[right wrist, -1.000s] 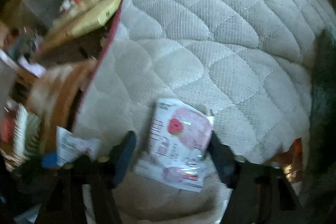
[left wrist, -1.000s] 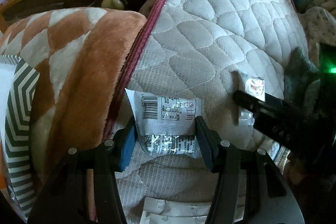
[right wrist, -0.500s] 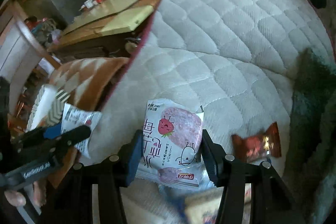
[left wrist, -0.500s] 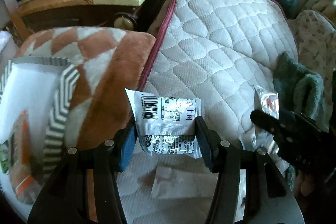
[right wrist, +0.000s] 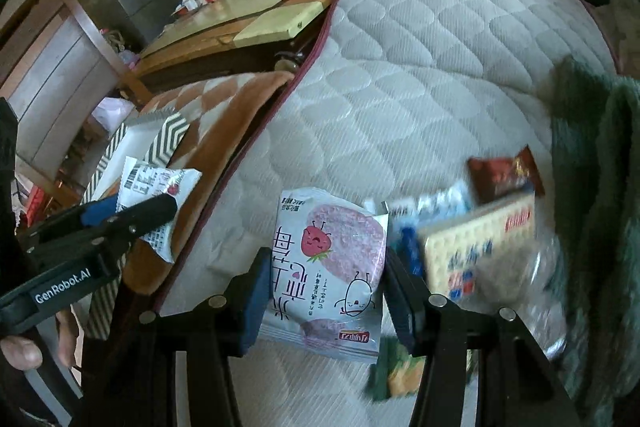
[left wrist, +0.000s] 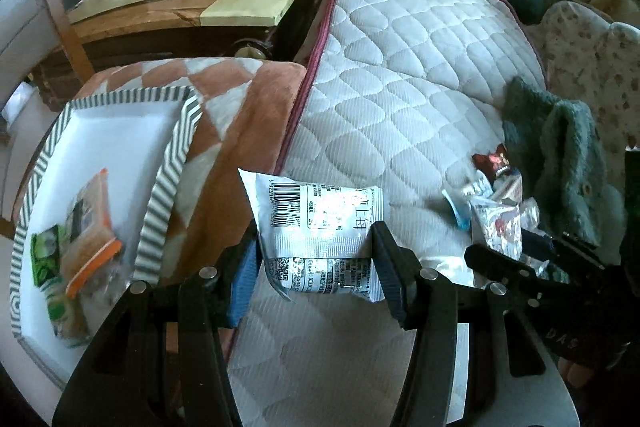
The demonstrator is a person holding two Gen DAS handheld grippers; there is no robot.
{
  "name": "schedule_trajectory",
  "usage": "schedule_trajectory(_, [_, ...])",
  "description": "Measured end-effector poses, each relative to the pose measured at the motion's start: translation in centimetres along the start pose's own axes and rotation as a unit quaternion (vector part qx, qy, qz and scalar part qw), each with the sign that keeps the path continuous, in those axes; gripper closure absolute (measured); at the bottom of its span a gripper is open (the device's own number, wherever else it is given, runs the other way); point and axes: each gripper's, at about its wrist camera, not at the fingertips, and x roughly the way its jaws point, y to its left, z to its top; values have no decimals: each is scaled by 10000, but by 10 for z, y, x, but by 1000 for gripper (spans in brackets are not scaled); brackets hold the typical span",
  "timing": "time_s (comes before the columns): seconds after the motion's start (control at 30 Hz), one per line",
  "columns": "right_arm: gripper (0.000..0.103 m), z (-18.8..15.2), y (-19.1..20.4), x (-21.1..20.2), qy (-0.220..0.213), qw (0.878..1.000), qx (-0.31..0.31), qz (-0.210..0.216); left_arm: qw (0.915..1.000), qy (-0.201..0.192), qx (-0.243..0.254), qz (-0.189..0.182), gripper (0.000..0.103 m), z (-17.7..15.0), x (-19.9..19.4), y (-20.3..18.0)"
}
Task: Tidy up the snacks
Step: 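Carry both packets over the white tray and open both grippers to drop them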
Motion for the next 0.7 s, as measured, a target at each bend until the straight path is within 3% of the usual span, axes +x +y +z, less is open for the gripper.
schedule_trajectory(0.7, [51,-46,53,-33,-116,9995,-305,-35,9995,-259,-118,138,50,-45,-47,25])
